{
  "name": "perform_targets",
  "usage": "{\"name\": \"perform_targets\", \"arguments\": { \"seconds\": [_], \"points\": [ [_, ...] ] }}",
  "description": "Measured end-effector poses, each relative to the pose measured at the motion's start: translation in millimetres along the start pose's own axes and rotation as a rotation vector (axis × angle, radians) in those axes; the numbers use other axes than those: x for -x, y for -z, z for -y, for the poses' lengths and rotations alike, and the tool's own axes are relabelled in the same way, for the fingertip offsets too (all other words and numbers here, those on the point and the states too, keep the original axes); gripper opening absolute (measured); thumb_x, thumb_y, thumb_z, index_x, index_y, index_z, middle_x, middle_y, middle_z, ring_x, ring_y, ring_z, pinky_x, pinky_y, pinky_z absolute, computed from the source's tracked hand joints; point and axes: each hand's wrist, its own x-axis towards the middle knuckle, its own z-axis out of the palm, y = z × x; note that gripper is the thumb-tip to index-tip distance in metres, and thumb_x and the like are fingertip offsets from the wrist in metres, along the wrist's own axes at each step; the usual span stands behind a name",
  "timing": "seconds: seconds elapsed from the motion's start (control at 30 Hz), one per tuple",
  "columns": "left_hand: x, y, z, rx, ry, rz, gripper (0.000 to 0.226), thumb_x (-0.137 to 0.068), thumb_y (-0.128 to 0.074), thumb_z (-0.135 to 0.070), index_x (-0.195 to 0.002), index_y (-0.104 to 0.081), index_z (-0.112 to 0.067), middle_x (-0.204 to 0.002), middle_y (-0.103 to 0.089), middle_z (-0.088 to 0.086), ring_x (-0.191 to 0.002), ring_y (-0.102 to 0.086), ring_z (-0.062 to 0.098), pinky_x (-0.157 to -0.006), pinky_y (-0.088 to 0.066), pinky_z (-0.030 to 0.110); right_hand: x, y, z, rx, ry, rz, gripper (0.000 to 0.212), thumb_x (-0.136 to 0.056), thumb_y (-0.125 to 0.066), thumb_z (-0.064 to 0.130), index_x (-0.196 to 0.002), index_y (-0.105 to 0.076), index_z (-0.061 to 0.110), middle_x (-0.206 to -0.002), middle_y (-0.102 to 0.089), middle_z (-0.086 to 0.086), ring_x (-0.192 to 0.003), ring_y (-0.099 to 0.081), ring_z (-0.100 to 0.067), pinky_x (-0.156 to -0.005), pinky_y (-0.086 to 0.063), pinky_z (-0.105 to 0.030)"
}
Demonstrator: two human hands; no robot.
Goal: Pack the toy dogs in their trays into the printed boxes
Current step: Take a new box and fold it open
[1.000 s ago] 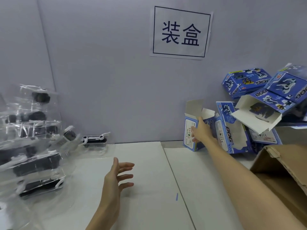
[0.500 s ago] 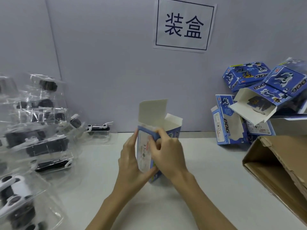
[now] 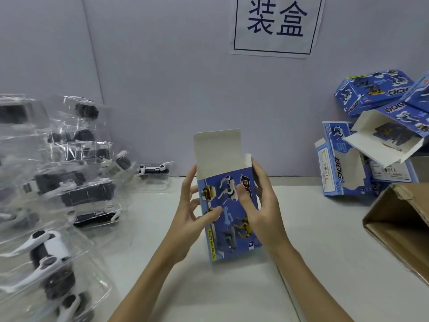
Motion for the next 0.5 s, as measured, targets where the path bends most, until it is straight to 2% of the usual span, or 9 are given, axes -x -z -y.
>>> {"name": "perform_targets", "arguments": {
  "seconds": [0.1,0.2,0.3,0.37,0.43,0.5],
  "points": [
    [1,3,-2,-0.047,0.018,0.004,0.096,-0.078,-0.085,-0.036,-0.15,-0.028,-0.063,-0.138,-0.054,-0.016,-0.123,-0.063,0.011,-0.083,-0.064,0.041,0,-1,3,-0.103,0.033,-0.069,0.053,-0.094,-0.065,0.058,-0.138,-0.047,0.034,-0.15,-0.055,0.014,-0.139,-0.055,-0.018,-0.106,-0.054,-0.054],
    [6,2,-1,-0.122,-0.013,0.027,0.077,-0.084,-0.078,-0.022,-0.145,-0.039,-0.048,-0.142,-0.055,-0.011,-0.126,-0.061,0.023,-0.079,-0.064,0.054,2,-2,2,0.014,0.051,-0.051,0.037,-0.094,-0.063,0.053,-0.123,-0.051,0.033,-0.135,-0.06,0.015,-0.126,-0.063,-0.02,-0.088,-0.064,-0.043],
    [7,-5,-4,-0.172,-0.035,0.004,0.055,-0.086,-0.076,-0.045,-0.129,-0.043,-0.046,-0.14,-0.054,-0.004,-0.123,-0.065,0.028,-0.076,-0.065,0.048,2,-2,1,0.144,0.131,-0.055,0.028,-0.096,-0.062,0.053,-0.112,-0.054,0.031,-0.123,-0.06,0.013,-0.118,-0.062,-0.02,-0.082,-0.062,-0.034],
    [5,-11,-9,-0.155,-0.05,-0.069,0.039,-0.085,-0.073,-0.054,-0.116,-0.05,-0.05,-0.146,-0.045,-0.014,-0.132,-0.058,0.027,-0.08,-0.065,0.049,1,1,3,0.095,0.145,-0.088,0.028,-0.101,-0.056,0.051,-0.103,-0.059,0.022,-0.122,-0.06,0.01,-0.12,-0.06,-0.021,-0.08,-0.058,-0.027],
    [2,-12,-15,-0.162,-0.106,-0.138,0.025,-0.087,-0.07,-0.053,-0.108,-0.057,-0.052,-0.149,-0.037,-0.031,-0.144,-0.046,0.02,-0.088,-0.063,0.05,-2,4,5,-0.004,0.084,-0.133,0.031,-0.106,-0.053,0.044,-0.1,-0.064,0.015,-0.136,-0.054,0.01,-0.132,-0.055,-0.016,-0.08,-0.059,-0.024],
    [1,-10,-20,-0.158,-0.12,-0.151,0.027,-0.083,-0.069,-0.057,-0.107,-0.061,-0.047,-0.15,-0.037,-0.033,-0.147,-0.041,0.014,-0.092,-0.06,0.054,-2,5,7,-0.053,-0.003,-0.113,0.023,-0.105,-0.056,0.038,-0.102,-0.065,0.017,-0.15,-0.049,0.014,-0.14,-0.051,-0.01,-0.084,-0.061,-0.026]
  ]
}}
